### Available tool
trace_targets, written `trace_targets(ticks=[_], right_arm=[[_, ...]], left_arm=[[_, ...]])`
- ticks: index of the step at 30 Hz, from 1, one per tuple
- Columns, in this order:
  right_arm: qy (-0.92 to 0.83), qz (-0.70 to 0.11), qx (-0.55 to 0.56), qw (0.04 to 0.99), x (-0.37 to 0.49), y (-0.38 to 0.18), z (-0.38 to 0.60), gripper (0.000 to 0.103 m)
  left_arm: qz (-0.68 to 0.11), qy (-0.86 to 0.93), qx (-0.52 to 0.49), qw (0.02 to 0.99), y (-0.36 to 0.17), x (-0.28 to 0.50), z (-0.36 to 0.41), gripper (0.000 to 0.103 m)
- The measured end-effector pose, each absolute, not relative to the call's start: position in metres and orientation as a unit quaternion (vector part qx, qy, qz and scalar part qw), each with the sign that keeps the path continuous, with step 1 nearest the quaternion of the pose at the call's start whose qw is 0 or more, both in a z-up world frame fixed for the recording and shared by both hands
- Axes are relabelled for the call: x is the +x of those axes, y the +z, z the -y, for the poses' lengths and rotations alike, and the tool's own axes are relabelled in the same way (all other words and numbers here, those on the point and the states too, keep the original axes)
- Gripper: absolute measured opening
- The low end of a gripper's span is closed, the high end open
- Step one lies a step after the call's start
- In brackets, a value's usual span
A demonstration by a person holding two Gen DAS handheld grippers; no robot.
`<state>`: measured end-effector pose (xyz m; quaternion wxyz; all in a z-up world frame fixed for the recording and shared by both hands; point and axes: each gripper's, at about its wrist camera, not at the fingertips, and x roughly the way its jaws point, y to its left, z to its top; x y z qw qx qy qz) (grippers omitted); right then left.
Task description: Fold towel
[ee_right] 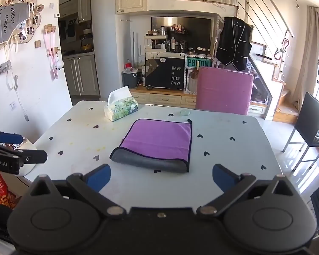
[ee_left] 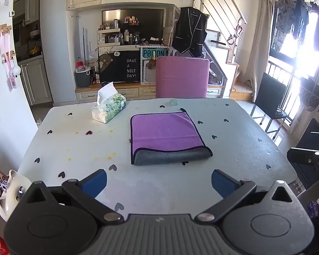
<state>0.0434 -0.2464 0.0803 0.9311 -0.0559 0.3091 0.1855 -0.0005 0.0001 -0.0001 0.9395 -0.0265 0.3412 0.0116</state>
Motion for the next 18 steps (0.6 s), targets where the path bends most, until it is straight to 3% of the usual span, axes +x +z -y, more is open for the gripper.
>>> trace_targets(ticks=[18], right_arm=[[0.186, -0.311, -0.056, 0.93, 0.0453, 0.0793, 0.2442, 0.102]], left_arm=[[-0.341, 0.012, -0.027, 0.94, 0.0, -0.0008, -0.0002, 0.103]])
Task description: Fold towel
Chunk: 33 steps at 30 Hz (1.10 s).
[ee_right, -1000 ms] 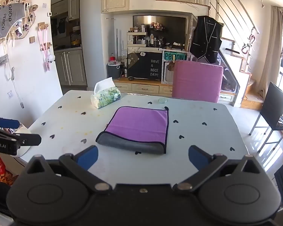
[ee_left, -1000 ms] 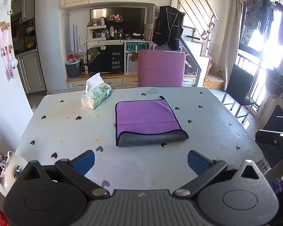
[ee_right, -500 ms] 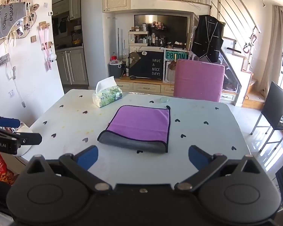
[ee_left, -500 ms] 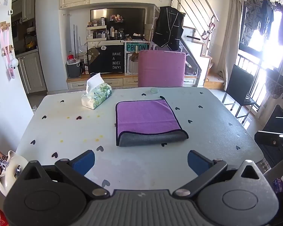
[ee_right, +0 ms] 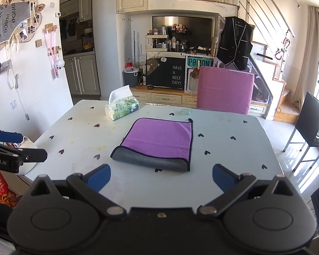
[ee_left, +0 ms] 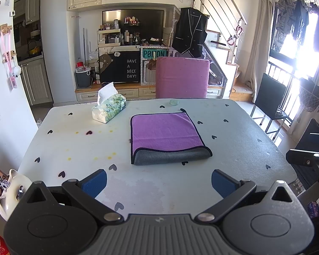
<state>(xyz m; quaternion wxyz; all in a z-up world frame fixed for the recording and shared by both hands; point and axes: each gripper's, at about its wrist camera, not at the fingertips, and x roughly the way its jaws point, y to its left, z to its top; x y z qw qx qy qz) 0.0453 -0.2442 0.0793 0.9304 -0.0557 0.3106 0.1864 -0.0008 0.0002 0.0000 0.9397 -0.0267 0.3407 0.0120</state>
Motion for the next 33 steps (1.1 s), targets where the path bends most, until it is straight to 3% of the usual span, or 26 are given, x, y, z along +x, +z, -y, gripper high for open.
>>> trace_targets(ticks=[33], right_arm=[[0.187, -0.311, -0.057, 0.93, 0.0451, 0.0775, 0.2427, 0.102]], left_arm=[[-0.339, 0.012, -0.027, 0.94, 0.0013, -0.0023, -0.0009, 0.103]])
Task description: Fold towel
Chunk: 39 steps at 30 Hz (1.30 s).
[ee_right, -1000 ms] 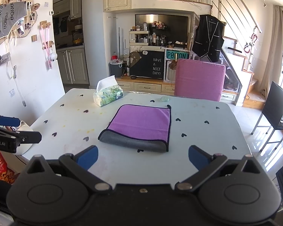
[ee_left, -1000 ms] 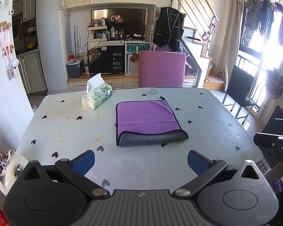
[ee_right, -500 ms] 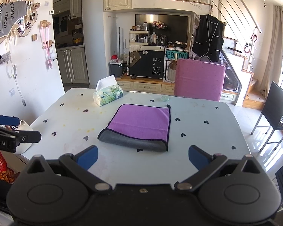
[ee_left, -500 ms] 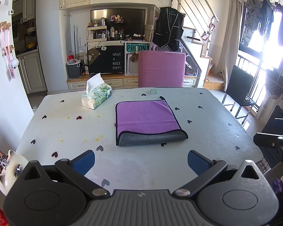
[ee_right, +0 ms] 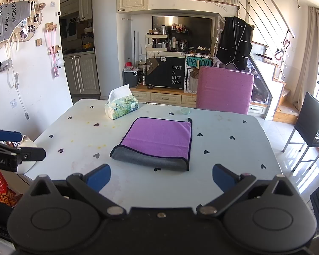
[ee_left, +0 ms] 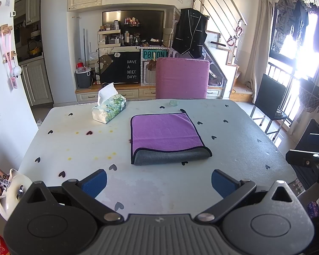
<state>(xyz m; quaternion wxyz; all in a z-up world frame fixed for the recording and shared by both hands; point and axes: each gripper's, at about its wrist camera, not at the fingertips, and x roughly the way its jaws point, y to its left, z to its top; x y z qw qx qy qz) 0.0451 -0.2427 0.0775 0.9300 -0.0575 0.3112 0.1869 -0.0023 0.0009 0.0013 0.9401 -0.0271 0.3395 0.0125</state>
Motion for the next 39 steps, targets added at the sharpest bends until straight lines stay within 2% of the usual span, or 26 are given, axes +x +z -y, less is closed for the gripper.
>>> trace_targets(ticks=[39], right_arm=[[0.187, -0.315, -0.056, 0.929, 0.04, 0.065, 0.246, 0.102]], left_arm=[[-0.342, 0.013, -0.026, 0.939, 0.001, -0.006, 0.003, 0.103]])
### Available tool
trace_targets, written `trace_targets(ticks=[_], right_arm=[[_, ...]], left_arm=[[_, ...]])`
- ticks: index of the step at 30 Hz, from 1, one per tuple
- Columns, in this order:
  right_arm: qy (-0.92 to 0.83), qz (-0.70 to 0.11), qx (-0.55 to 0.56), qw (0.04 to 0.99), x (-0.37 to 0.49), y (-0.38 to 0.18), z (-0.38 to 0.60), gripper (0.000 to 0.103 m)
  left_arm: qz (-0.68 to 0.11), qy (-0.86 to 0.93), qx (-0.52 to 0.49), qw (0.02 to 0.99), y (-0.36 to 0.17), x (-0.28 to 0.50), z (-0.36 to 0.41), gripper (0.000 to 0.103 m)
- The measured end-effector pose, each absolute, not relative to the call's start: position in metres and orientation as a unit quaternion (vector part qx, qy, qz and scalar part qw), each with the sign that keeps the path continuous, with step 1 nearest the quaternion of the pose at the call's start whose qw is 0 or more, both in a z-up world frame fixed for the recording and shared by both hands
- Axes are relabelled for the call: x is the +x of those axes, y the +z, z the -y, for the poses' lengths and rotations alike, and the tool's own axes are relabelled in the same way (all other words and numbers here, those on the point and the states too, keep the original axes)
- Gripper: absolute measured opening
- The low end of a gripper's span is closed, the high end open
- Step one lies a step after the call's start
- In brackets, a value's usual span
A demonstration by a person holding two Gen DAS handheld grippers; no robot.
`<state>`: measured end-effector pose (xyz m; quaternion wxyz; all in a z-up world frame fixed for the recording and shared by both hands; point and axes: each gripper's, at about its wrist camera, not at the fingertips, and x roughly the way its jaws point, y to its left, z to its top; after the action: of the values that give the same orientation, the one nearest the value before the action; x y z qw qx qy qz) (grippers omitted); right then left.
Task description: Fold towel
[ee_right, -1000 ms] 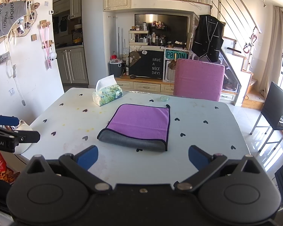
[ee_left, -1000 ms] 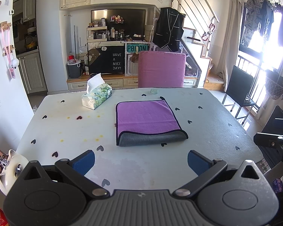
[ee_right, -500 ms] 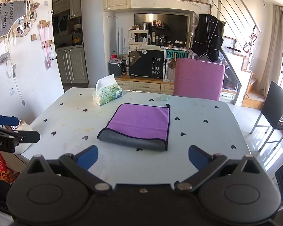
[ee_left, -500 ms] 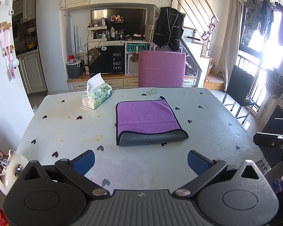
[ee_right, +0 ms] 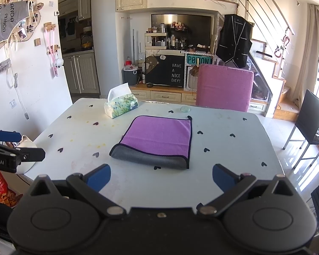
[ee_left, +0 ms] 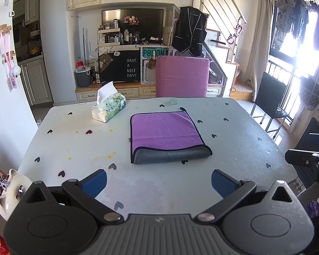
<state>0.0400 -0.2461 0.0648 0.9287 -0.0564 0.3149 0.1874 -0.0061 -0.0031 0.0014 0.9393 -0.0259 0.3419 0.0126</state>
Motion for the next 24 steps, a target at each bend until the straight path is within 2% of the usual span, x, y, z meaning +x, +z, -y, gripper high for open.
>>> trace_targets(ticks=[24], right_arm=[[0.195, -0.343, -0.036, 0.918, 0.08, 0.038, 0.246, 0.102]], left_arm=[[-0.369, 0.012, -0.024, 0.929, -0.03, 0.04, -0.004, 0.103]])
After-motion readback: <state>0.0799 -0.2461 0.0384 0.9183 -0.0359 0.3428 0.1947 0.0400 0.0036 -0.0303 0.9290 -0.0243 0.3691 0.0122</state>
